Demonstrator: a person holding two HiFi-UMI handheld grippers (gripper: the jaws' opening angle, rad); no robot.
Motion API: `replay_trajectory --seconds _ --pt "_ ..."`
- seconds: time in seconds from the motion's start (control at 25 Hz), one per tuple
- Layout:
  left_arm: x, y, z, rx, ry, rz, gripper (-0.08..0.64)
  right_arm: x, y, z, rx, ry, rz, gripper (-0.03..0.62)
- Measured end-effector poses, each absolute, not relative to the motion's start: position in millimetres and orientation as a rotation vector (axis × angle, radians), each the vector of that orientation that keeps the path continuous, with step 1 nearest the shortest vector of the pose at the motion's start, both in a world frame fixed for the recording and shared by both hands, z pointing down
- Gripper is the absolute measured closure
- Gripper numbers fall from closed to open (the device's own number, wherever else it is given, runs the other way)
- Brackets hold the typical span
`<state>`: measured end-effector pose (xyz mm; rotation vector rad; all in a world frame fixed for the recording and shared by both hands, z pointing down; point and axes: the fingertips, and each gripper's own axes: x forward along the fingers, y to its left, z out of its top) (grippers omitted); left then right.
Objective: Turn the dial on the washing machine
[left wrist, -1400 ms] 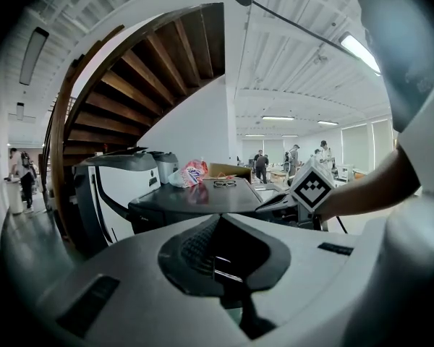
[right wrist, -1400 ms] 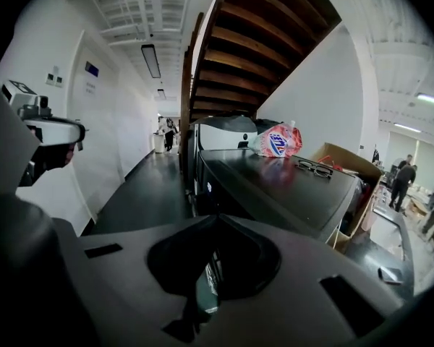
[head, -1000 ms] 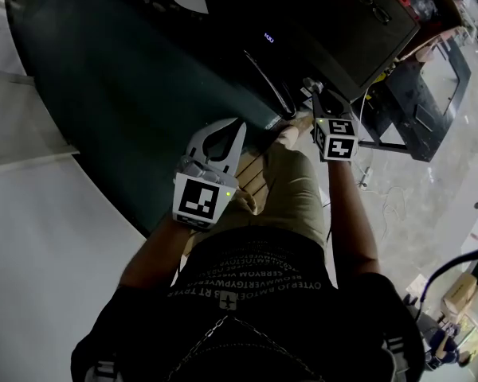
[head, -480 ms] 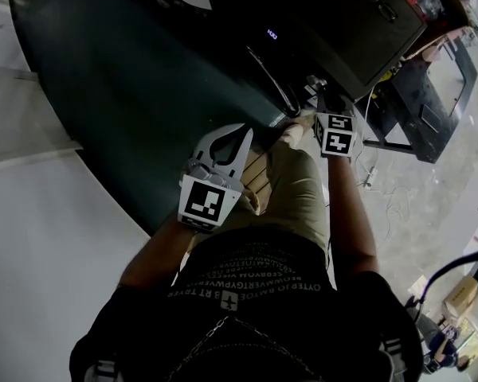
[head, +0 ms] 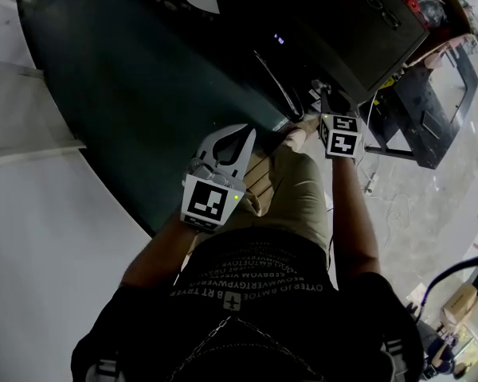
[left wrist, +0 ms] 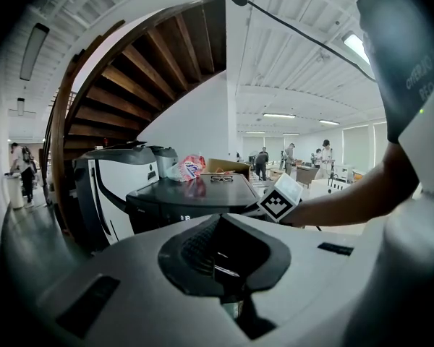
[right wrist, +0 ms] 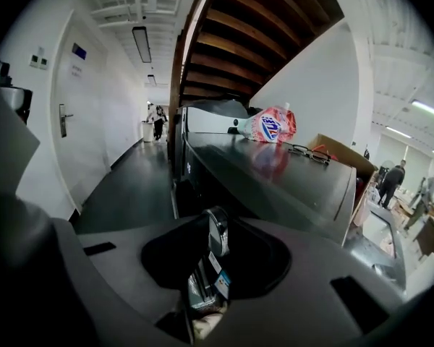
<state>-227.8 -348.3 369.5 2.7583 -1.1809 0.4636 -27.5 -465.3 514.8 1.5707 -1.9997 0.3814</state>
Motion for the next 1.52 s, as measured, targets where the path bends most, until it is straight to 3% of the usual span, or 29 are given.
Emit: replay_trajectory --seconds 0.88,1.52 --pt "-240.9 -332.6 371.7 2.719 -1.201 0.486 0.554 -16.7 -456.5 542.1 1.622 -1.948 0.488 0.502" --pt "-247.0 -327.4 366.4 2.709 -1.206 0.442 0.554 -33.5 -471.1 519.1 1.576 -1.962 0.333 0.500"
